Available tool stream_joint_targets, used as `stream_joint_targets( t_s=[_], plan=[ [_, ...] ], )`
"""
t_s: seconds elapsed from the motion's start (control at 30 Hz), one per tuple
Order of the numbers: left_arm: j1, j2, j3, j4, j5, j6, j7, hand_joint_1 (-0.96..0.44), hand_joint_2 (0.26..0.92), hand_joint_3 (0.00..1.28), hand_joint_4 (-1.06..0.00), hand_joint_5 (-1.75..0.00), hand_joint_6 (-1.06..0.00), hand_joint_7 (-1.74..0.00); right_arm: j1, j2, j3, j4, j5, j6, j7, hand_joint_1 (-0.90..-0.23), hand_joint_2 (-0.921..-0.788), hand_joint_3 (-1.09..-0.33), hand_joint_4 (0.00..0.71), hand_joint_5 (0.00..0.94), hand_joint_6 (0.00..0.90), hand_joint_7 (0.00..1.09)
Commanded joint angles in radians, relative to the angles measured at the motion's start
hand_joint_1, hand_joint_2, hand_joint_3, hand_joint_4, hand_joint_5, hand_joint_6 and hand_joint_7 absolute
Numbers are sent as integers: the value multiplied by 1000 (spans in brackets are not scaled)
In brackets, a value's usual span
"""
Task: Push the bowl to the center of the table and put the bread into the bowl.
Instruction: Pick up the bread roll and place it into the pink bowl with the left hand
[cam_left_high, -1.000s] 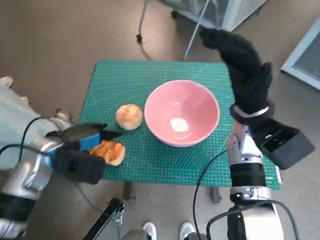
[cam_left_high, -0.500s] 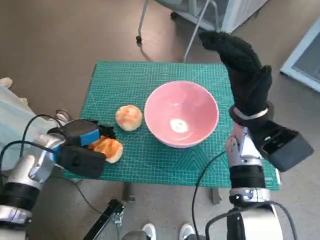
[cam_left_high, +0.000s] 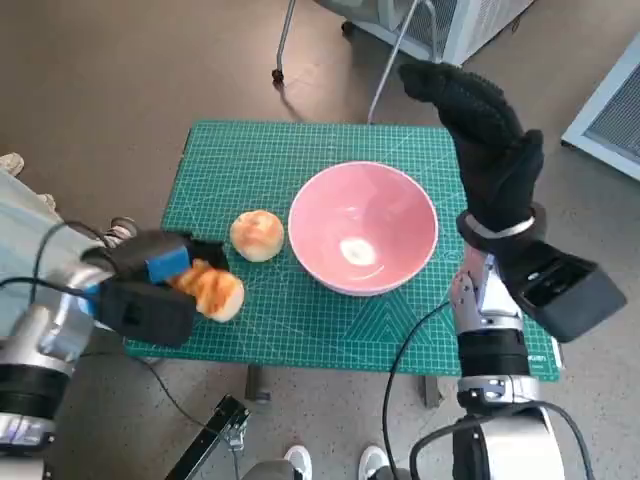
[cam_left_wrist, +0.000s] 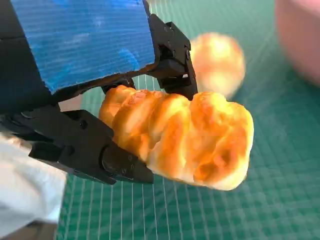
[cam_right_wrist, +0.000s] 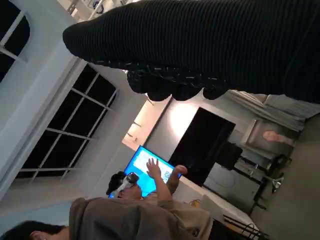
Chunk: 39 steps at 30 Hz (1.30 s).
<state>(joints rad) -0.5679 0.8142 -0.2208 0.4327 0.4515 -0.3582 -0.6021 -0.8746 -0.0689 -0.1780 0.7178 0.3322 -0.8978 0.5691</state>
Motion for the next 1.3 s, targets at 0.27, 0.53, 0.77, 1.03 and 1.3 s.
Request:
stream_joint_targets(
  t_s=[0.27,0.53,0.77,1.03,1.3],
  plan=[
    [-137,8,130,-160,-125,21,0,1,920,149,-547,-1429,-609,-1072,24,5,-1,16,21,7,10,-694,-921,-785,290,10,-1,854],
    [-240,-110,96,-206,-95,34,78,0,921,133,-570,-1310,-600,-1178,21,7,4,19,20,8,11,-688,-921,-784,289,10,-1,836],
    [-337,-215,12,-140,-38,11,121,0,920,133,-571,-1283,-596,-1208,23,8,7,12,21,11,12,-686,-921,-785,286,9,-1,817],
    [-439,-340,-76,110,30,-66,218,0,921,136,-564,-1292,-594,-1208,26,8,11,11,16,7,13,-690,-921,-787,284,7,-1,816],
    [-501,-429,-160,386,117,-150,361,-1,921,143,-561,-1312,-583,-1205,31,-1,8,15,14,-5,15,-692,-921,-790,283,7,-1,804]
  ],
)
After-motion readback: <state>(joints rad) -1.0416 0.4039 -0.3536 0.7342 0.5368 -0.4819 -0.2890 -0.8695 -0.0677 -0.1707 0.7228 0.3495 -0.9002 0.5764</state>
